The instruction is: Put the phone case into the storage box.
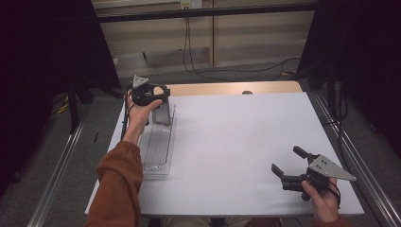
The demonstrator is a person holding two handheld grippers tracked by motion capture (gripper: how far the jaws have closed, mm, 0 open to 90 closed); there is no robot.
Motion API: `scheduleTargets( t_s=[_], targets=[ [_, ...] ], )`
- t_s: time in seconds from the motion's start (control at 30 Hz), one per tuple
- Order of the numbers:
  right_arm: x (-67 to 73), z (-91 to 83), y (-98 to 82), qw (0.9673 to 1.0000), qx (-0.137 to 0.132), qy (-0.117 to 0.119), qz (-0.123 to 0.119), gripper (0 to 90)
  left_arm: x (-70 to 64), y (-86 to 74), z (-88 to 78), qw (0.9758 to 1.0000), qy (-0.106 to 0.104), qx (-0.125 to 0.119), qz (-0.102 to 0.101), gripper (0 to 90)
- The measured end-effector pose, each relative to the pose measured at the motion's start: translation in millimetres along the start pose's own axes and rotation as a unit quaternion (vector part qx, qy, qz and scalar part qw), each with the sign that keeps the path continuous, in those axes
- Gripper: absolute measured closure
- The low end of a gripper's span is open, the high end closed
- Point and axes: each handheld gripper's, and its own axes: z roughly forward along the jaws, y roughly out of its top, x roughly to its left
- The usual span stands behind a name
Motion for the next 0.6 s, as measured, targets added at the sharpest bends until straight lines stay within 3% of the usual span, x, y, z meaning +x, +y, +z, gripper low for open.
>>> scheduleTargets(
  t_s=[0.37,0.6],
  targets=[
    [-0.6,0.3,-0.2,1.0000,0.003,0.003,0.001,0.0,-8.8,5.6,7.6,0.9999,0.001,0.005,0.009,10.5],
    [0.0,-0.8,-0.3,1.0000,0.002,0.005,0.001,0.0,-6.3,1.6,14.3,0.9999,0.007,0.014,0.007,11.7]
  ],
)
